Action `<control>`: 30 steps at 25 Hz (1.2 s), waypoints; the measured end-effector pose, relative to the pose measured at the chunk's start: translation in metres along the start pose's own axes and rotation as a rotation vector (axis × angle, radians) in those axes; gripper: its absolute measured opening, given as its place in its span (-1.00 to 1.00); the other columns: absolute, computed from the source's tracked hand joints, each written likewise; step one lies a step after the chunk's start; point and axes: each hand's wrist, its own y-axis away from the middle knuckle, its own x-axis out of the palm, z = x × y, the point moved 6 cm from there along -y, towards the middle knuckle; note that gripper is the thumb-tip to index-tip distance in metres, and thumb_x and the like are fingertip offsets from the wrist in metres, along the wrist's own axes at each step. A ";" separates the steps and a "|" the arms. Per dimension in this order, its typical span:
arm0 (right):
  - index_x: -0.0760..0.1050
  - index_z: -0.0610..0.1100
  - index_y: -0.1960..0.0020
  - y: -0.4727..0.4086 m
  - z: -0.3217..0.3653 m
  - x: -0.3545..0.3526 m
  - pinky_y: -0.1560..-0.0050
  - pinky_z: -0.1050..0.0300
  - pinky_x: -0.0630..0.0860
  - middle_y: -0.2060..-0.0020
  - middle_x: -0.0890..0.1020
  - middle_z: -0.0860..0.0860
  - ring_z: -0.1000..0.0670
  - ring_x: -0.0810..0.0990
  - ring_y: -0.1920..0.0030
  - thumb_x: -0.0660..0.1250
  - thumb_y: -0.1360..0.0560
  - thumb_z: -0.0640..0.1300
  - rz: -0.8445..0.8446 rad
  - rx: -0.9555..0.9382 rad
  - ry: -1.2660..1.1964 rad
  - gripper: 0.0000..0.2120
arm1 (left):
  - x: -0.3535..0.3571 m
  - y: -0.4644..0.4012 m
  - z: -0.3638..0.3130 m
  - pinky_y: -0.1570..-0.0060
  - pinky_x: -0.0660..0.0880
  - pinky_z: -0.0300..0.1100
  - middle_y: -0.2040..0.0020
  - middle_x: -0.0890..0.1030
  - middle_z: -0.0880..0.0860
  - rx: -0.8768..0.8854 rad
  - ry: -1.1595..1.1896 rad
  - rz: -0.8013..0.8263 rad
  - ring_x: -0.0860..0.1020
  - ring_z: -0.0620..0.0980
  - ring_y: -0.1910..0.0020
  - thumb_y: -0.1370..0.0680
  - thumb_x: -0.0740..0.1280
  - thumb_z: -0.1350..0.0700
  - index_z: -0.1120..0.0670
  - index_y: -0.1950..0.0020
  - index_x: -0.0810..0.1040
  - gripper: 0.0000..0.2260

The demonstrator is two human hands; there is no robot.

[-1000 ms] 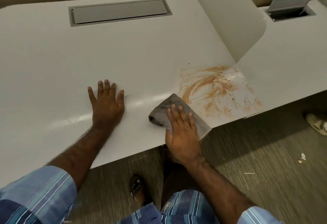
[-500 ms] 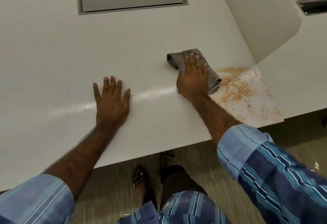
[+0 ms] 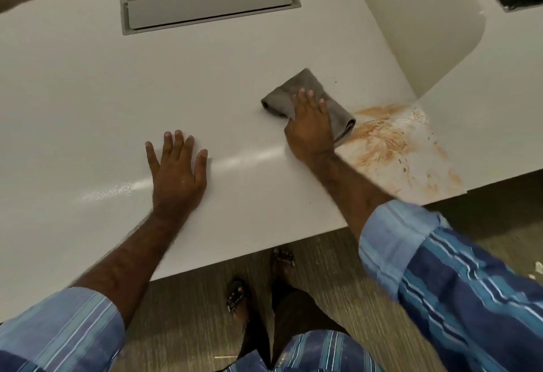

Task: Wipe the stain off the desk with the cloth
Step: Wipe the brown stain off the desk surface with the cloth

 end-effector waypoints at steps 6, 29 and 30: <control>0.26 -0.24 -0.66 0.201 0.015 -0.006 -0.71 -0.14 0.02 -0.68 0.23 -0.16 -0.15 0.17 -0.70 0.37 -0.59 -0.13 0.103 -0.023 -0.065 -0.31 | -0.003 0.004 -0.005 -0.71 -0.17 0.29 -0.69 0.31 0.25 0.009 -0.071 0.035 0.16 0.20 -0.74 -0.75 -0.01 -0.14 0.22 -0.65 0.35 -0.40; 0.16 -0.25 -0.69 0.145 -0.014 -0.015 -0.70 -0.22 0.13 -0.69 0.19 -0.20 -0.19 0.13 -0.71 0.18 -0.67 -0.15 0.106 -0.060 0.034 -0.39 | 0.014 -0.032 -0.096 -0.72 -0.11 0.29 -0.67 0.34 0.25 0.176 -0.016 -0.008 0.17 0.17 -0.74 -0.77 0.08 -0.14 0.25 -0.62 0.38 -0.42; 0.18 -0.23 -0.69 0.178 -0.016 -0.016 -0.69 -0.21 0.17 -0.69 0.21 -0.18 -0.16 0.15 -0.71 0.19 -0.65 -0.12 0.112 -0.075 0.031 -0.37 | 0.019 -0.037 -0.107 -0.72 -0.09 0.29 -0.67 0.35 0.24 0.208 0.000 -0.012 0.18 0.17 -0.74 -0.77 0.09 -0.14 0.25 -0.63 0.38 -0.42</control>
